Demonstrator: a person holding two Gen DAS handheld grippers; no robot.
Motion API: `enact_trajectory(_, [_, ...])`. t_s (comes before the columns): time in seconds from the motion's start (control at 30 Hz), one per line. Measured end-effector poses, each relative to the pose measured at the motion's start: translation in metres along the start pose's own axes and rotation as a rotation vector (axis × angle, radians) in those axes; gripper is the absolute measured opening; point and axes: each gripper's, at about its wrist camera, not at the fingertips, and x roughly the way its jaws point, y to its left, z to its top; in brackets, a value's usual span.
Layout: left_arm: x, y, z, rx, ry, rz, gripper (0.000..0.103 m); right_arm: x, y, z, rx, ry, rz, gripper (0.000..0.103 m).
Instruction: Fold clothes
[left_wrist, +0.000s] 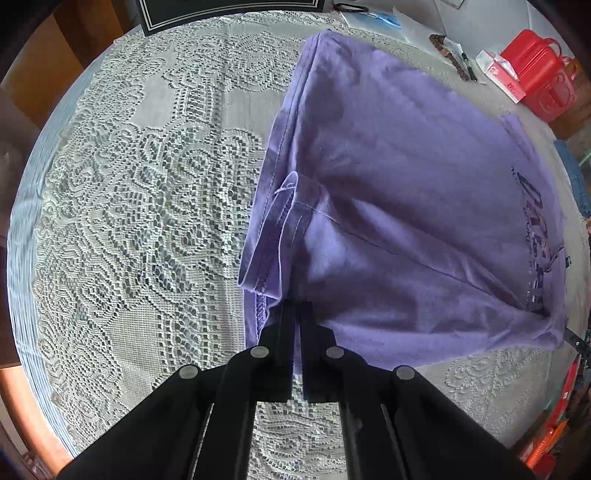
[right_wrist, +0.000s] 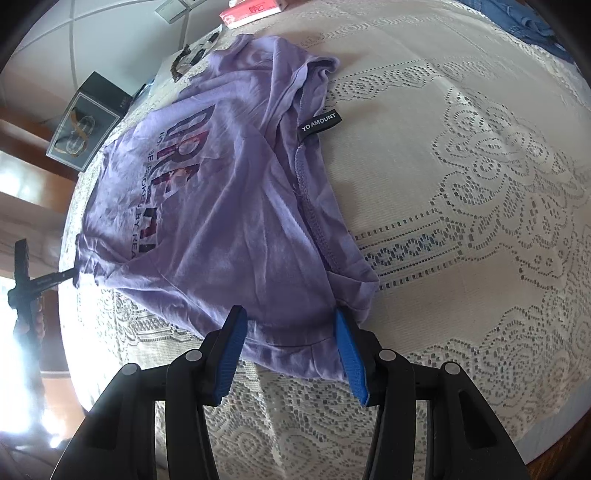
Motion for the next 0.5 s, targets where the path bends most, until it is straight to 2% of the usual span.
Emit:
enact_trajectory(0.13, [0.002, 0.003, 0.004, 0.013, 0.004, -0.027, 0.003, 0.001, 0.001, 0.001, -0.008, 0.005, -0.002, 0.051])
enact_trajectory(0.2, [-0.002, 0.005, 0.004, -0.001, 0.007, -0.071, 0.003, 0.001, 0.002, 0.001, -0.011, 0.005, 0.001, 0.052])
enact_trajectory(0.27, [-0.017, 0.003, 0.006, 0.002, -0.031, -0.102, 0.003, 0.0, 0.001, 0.001, -0.007, 0.004, 0.005, 0.052])
enact_trajectory(0.37, [-0.028, -0.004, 0.018, 0.019, -0.048, -0.074, 0.004, 0.0, 0.0, 0.001, 0.001, 0.005, 0.014, 0.054])
enact_trajectory(0.4, [-0.027, -0.006, 0.023, 0.022, -0.047, -0.055, 0.012, 0.001, 0.001, 0.001, 0.0, 0.007, 0.016, 0.055])
enact_trajectory(0.43, [-0.023, -0.006, 0.028, 0.019, -0.042, -0.044, 0.03, 0.001, 0.001, 0.002, -0.002, 0.01, 0.016, 0.057])
enact_trajectory(0.47, [-0.019, -0.005, 0.032, 0.011, -0.03, -0.044, 0.042, 0.001, 0.002, 0.002, -0.004, 0.012, 0.015, 0.058])
enact_trajectory(0.5, [-0.017, -0.005, 0.035, 0.0, -0.026, -0.055, 0.063, 0.001, 0.003, 0.002, -0.007, 0.014, 0.014, 0.058])
